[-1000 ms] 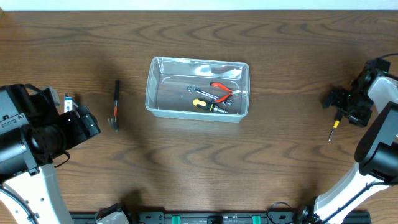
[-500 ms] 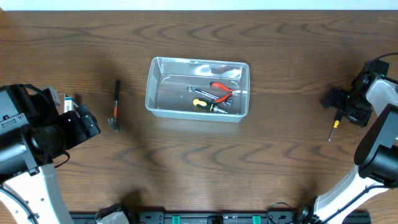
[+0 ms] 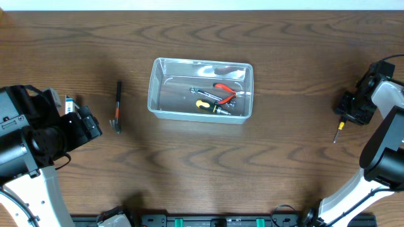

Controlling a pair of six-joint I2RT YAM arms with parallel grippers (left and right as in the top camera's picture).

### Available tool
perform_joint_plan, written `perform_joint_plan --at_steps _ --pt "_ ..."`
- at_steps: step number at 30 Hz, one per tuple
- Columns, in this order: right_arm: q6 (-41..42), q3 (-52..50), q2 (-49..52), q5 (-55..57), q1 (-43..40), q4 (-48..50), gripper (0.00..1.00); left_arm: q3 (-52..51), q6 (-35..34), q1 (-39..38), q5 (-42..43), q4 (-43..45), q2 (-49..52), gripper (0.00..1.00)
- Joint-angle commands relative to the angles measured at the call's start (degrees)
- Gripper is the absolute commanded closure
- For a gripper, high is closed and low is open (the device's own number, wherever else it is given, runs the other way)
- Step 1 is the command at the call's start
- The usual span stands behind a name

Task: Pack container
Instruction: 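Move the right gripper to the small yellow-black screwdriver and grasp it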

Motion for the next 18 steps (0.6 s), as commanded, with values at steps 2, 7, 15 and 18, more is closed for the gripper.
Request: perform_joint_plan --at_steps 2,7,15,18 --pt "0.31 -2.62 2.56 -1.16 0.20 -0.52 0.64 0.76 0.81 0.24 0.13 -0.13 -0.11 0.02" --pt "0.31 -2.62 2.56 -1.16 0.20 -0.50 0.76 0.76 0.81 0.24 0.13 -0.15 -0.11 0.02" --pt "0.31 -2.62 2.54 -1.16 0.20 -0.28 0.99 0.76 0.83 0.24 0.13 -0.13 -0.11 0.02" --pt "0.87 -2.60 2.54 -1.16 0.20 -0.15 0.99 0.76 0.83 0.24 0.13 -0.15 -0.11 0.02"
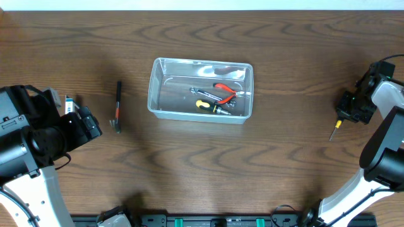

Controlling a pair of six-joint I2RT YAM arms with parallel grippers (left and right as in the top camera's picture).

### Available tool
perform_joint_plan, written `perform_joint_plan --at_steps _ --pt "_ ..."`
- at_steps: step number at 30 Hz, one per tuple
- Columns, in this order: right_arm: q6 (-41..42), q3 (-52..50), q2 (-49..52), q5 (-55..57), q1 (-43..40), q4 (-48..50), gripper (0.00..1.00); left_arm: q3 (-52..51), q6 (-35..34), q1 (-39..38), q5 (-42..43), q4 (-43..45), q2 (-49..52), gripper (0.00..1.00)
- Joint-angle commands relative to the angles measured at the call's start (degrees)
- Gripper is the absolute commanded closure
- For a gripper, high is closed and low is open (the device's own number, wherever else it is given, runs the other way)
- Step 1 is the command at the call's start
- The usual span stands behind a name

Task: Pack container
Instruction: 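Move the right gripper to the small yellow-black screwdriver and grasp it, then carry the small screwdriver into the container and release it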

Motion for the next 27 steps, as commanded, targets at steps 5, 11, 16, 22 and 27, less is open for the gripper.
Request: perform_joint_plan --at_steps 5,11,16,22,27 --pt "0.83 -2.10 1.31 -2.34 0.74 -0.52 0.99 0.76 0.81 0.24 0.13 -0.17 -0.11 0.02" --pt "-2.05 1.31 -6.62 -5.64 5.60 -2.56 0.99 0.76 0.81 0.24 0.13 -0.15 -0.11 0.02" --pt "-11.23 9.44 -15.67 -5.64 16.26 -7.13 0.99 0.76 0.79 0.24 0.13 -0.15 -0.11 0.02" --pt "-22.51 21.14 -17.99 -5.66 32.39 -11.72 0.99 0.76 0.79 0.24 0.13 -0.17 -0.11 0.02" --pt "-32.83 23.28 -17.77 -5.60 44.19 -6.84 0.99 0.76 0.79 0.24 0.13 -0.17 -0.11 0.02"
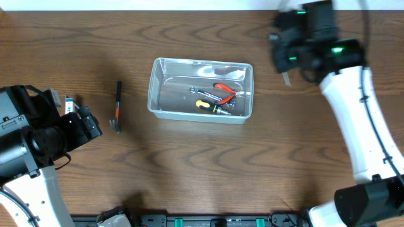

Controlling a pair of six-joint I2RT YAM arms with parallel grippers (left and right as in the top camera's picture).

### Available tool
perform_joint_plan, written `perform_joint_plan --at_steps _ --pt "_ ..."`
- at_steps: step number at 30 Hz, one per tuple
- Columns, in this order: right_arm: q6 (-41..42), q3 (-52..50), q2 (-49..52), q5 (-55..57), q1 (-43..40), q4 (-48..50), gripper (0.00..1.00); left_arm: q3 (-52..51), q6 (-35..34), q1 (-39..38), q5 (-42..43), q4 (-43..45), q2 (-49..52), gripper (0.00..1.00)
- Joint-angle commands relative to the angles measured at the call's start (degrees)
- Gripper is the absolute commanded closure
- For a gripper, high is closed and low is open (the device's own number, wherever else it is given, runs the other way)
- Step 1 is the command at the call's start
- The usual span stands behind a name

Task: Pack container
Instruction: 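Carry the small screwdriver into the container and release it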

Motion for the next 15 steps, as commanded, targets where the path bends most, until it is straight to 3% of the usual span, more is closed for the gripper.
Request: perform_joint_plan --at_steps 1,7,11,15 --pt "-11.10 0.48 1.27 -0.22 6.58 3.21 0.99 0.76 0.79 0.24 0.13 -0.15 -0.11 0.02" --pt "-17.55 0.48 7.04 -2.73 13.64 10.64 0.99 0.76 0.79 0.24 0.15 -0.15 -0.11 0.02" --pt "-23.32 0.48 13.35 -6.38 15.56 11.52 0.98 0.76 0.76 0.24 0.15 -0.15 -0.11 0.02" --pt "-23.85 0.48 18.95 -6.82 16.13 10.49 0.96 0.76 0.79 0.24 0.15 -0.17 -0.11 0.02"
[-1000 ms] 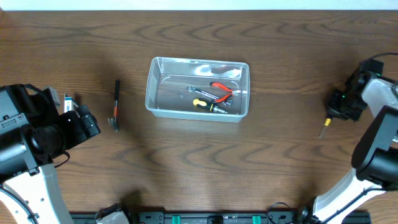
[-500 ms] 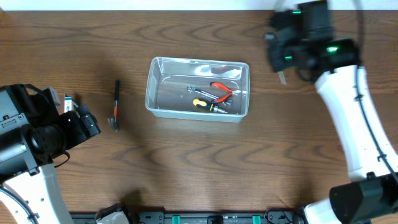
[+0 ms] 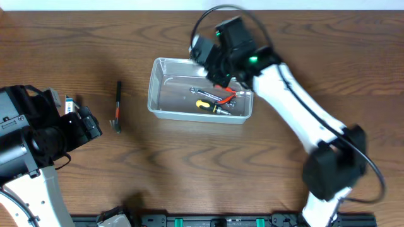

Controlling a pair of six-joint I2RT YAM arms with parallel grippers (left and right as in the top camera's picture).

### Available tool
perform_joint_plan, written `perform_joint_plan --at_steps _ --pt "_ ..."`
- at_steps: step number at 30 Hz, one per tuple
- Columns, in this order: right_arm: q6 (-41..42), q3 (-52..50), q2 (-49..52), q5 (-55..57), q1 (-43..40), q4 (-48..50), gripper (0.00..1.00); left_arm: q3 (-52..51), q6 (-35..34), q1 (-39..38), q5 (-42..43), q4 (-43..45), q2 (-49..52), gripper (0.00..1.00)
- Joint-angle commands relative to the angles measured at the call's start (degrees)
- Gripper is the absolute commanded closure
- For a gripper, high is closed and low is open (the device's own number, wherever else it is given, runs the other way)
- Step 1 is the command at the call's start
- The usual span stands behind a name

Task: Pack container
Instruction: 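Carry the small screwdriver into the container and release it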

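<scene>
A clear plastic container stands at the table's middle, holding red-handled pliers, a yellow-and-black screwdriver and a small metal tool. My right gripper hangs over the container's far rim, reached in from the right, shut on a small screwdriver that its body mostly hides. A black-handled hammer lies left of the container. My left gripper rests near the left edge, just left of the hammer, with its finger gap not visible.
The right arm's white link crosses above the table's right half, down to its base at the front right. The left arm's bulk fills the front left corner.
My right gripper has moved left from beyond the container's far right corner to above the container's far rim. The left arm and the hammer have not moved.
My right gripper was at the far right edge, shut on a small screwdriver touching the table. Then it held the tool slightly raised there. Later it was carried past the container's right side, and now it is over the container.
</scene>
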Motion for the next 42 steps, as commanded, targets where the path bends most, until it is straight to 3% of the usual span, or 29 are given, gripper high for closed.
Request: perform_joint_plan --at_steps 1,11,16,27,30,32,33,42 --pt "-3.85 0.44 4.02 -2.27 0.52 -1.14 0.95 0.76 0.79 0.24 0.15 -0.17 -0.11 0.02" --pt "-7.06 0.42 8.87 -3.48 0.35 -6.82 0.91 0.76 0.79 0.24 0.15 -0.17 -0.11 0.02" --pt "-7.06 0.42 8.87 -3.43 -0.11 -7.58 0.73 0.76 0.79 0.24 0.15 -0.20 -0.11 0.02" --pt "-2.71 0.63 7.13 -2.54 -1.90 -7.72 0.66 0.76 0.79 0.24 0.13 -0.20 -0.11 0.02" --pt "4.28 0.81 4.96 0.24 -2.69 -7.48 0.73 0.76 0.79 0.24 0.13 -0.17 -0.11 0.02" --pt "11.37 0.83 3.21 3.21 -3.34 -7.82 0.94 0.76 0.79 0.24 0.13 -0.17 -0.11 0.02" --pt "14.86 0.81 2.38 4.66 -3.72 -8.41 0.99 0.76 0.79 0.24 0.13 -0.17 -0.11 0.02" --pt "37.46 0.81 -0.79 10.69 -5.97 -15.28 0.99 0.76 0.81 0.24 0.13 -0.17 -0.11 0.02"
